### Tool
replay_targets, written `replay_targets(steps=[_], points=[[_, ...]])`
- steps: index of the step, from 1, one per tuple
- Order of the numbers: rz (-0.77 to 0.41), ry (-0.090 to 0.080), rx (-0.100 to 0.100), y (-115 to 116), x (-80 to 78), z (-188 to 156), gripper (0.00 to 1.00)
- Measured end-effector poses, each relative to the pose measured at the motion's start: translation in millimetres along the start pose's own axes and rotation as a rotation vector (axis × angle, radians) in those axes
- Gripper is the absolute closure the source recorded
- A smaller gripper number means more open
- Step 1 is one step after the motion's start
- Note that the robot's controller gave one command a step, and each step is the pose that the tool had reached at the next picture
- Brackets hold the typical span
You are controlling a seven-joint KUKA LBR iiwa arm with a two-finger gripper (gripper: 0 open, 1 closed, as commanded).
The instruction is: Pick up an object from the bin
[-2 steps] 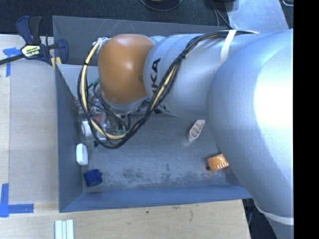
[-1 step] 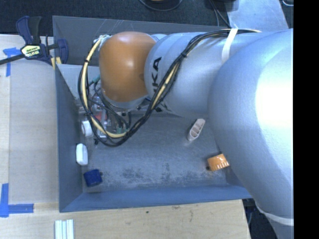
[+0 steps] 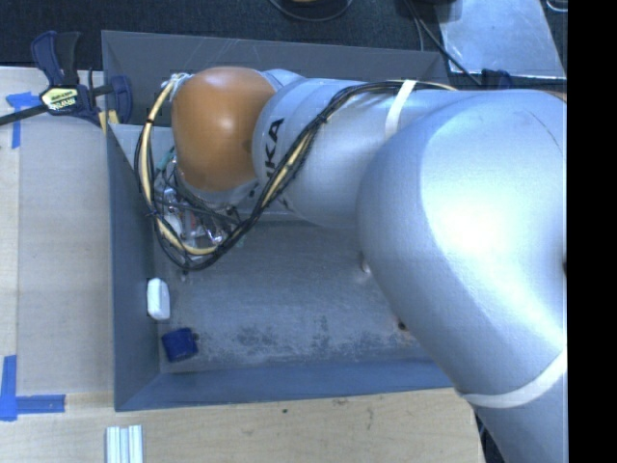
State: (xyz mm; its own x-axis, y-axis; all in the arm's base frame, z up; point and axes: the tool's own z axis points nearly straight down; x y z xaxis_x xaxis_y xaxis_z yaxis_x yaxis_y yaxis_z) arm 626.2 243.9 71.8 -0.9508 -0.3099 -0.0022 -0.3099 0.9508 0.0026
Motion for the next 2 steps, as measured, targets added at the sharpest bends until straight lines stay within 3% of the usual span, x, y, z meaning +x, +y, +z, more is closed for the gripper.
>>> replay_targets(steps=[1,2], points=[[-0.098,-0.005,0.001,0,2.8,-60,0.0],[-0.586,-0.001,-0.001,-4,1.0,-29,0.0]])
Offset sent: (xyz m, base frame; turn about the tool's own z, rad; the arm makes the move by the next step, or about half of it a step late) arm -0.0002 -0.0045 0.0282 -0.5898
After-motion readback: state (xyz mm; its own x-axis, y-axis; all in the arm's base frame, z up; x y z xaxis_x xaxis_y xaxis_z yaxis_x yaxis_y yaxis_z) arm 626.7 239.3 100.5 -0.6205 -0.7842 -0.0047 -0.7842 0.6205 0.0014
